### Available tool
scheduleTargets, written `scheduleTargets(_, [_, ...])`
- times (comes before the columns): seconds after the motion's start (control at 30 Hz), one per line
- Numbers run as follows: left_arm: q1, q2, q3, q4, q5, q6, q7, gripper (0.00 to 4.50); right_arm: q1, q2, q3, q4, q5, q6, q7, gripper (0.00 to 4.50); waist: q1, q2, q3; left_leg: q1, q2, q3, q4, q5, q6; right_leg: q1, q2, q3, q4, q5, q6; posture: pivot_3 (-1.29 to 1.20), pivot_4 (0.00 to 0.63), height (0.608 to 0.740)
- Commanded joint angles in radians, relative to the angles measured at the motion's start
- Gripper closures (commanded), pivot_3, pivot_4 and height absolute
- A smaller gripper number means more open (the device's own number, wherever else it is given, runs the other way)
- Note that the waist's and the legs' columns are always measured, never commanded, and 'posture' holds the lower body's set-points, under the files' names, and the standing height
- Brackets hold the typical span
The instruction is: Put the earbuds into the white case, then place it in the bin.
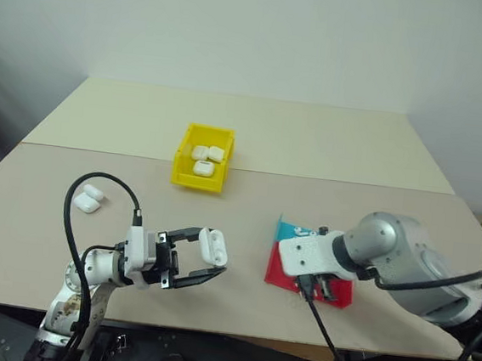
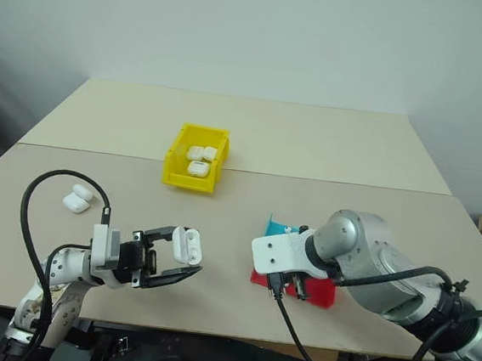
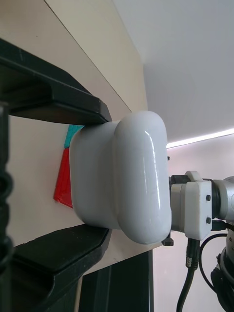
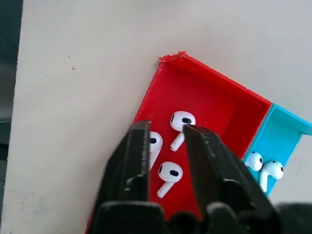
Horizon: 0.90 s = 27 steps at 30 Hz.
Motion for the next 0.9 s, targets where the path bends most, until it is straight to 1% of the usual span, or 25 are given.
scheduleTargets(0.03, [-0.003, 0.012, -0.006, -0.035, -0.003, 0.008, 0.012, 1.73, -0.007, -0.003, -0.026, -0.024, -0.018, 0.002, 0.006, 2.48, 0.0, 0.0, 0.0, 0.0, 0.0, 0.0, 0.0, 0.0, 0.0, 0.0, 0.0, 0.0, 0.0, 0.0, 0.0, 0.0, 0.15, 0.74])
scheduleTargets(0.33, [-0.006, 0.021, -0.011, -0.036, 0.011, 0.014, 0.022, 1.73, -0.017, 0.015, 0.028, 0.011, -0.042, 0.091, 0.03, 2.48, 0.0, 0.0, 0.0, 0.0, 0.0, 0.0, 0.0, 0.0, 0.0, 0.0, 0.0, 0.0, 0.0, 0.0, 0.0, 0.0, 0.15, 0.74])
scheduleTargets(0.9, [-0.001, 0.042, -0.019, -0.043, 0.028, 0.013, 0.041, 1.73, -0.01, 0.051, 0.074, 0.08, -0.106, 0.065, 0.026, 2.48, 0.0, 0.0, 0.0, 0.0, 0.0, 0.0, 0.0, 0.0, 0.0, 0.0, 0.0, 0.0, -0.001, 0.0, 0.0, 0.0, 0.15, 0.74])
